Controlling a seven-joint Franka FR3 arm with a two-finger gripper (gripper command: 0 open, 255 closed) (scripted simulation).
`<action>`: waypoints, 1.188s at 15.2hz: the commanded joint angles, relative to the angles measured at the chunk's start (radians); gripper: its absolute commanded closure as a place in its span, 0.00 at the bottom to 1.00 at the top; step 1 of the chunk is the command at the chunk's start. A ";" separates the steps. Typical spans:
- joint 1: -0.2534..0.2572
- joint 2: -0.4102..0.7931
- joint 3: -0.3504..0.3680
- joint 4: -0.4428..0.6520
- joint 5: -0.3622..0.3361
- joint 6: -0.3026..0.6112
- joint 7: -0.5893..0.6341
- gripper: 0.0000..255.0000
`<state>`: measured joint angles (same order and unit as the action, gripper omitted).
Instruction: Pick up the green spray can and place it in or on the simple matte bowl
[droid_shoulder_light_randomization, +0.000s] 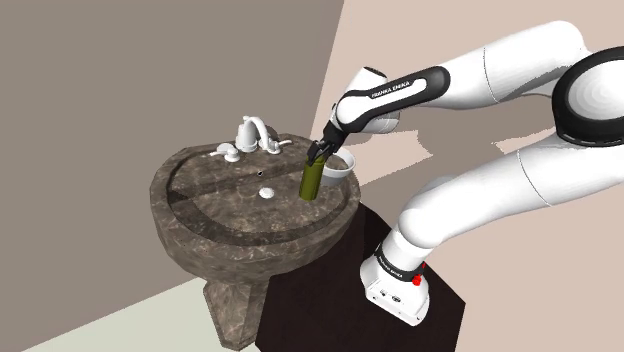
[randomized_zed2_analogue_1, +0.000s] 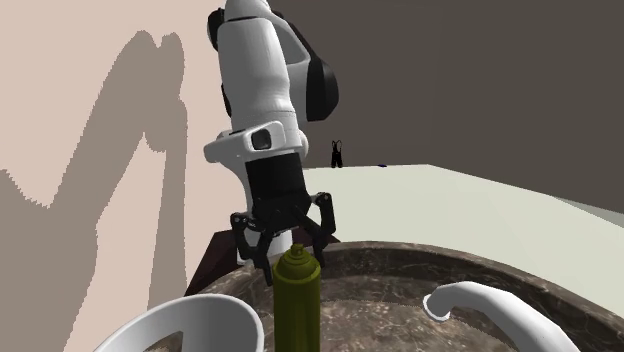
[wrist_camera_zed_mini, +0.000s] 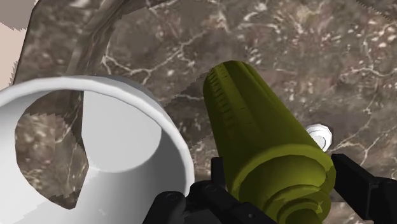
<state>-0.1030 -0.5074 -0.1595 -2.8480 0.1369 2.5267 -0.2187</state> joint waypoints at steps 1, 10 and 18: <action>-0.005 -0.018 0.004 0.009 -0.006 -0.027 0.007 1.00; -0.024 -0.107 0.023 0.079 -0.029 -0.185 0.041 1.00; -0.032 -0.158 0.034 0.156 -0.041 -0.313 0.063 1.00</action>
<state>-0.1331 -0.6635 -0.1243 -2.7083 0.0982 2.2319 -0.1560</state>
